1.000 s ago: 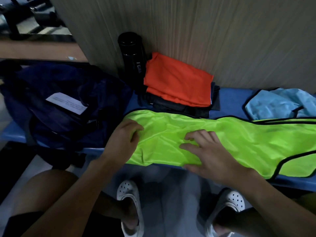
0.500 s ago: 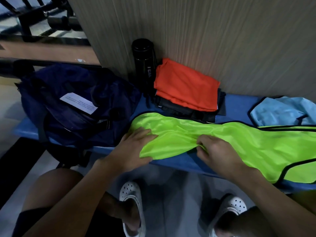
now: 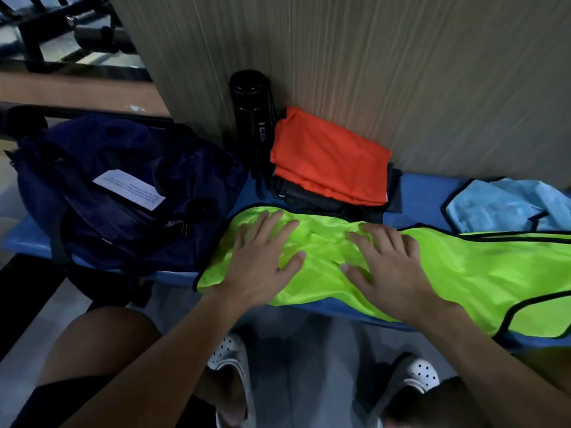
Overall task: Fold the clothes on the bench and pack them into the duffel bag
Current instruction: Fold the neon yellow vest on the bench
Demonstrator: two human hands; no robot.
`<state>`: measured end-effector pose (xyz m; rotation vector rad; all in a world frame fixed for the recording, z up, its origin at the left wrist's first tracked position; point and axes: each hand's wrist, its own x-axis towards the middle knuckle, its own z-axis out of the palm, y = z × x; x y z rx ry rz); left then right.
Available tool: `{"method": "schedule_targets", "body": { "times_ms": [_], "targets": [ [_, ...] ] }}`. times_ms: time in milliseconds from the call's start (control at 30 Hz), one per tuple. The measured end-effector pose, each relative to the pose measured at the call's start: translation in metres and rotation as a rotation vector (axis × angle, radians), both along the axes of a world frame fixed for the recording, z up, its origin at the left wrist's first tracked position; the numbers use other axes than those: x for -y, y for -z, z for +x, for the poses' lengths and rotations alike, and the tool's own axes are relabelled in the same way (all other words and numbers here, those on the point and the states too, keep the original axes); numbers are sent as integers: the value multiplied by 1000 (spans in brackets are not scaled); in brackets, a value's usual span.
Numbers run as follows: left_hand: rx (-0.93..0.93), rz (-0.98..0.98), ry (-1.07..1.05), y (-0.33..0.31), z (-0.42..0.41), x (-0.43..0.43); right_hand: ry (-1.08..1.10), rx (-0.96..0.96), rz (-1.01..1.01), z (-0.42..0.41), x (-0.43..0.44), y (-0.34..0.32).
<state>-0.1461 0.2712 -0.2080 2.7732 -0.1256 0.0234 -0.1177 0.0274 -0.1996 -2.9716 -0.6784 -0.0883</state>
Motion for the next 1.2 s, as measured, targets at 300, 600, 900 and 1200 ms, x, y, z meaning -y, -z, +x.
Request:
{"method": "schedule_targets", "body": {
  "times_ms": [300,600,900,1200],
  "targets": [
    [-266,238,55,15,11,-17,-14,-197,-114,14,14,12],
    [-185,270,10,15,24,4,264,-165,-100,6,50,15],
    [416,-67,200,-9,30,88,391,116,29,-2,99,-2],
    [-114,318,610,-6,36,200,399,-44,-9,-6,170,19]
  ]
}}
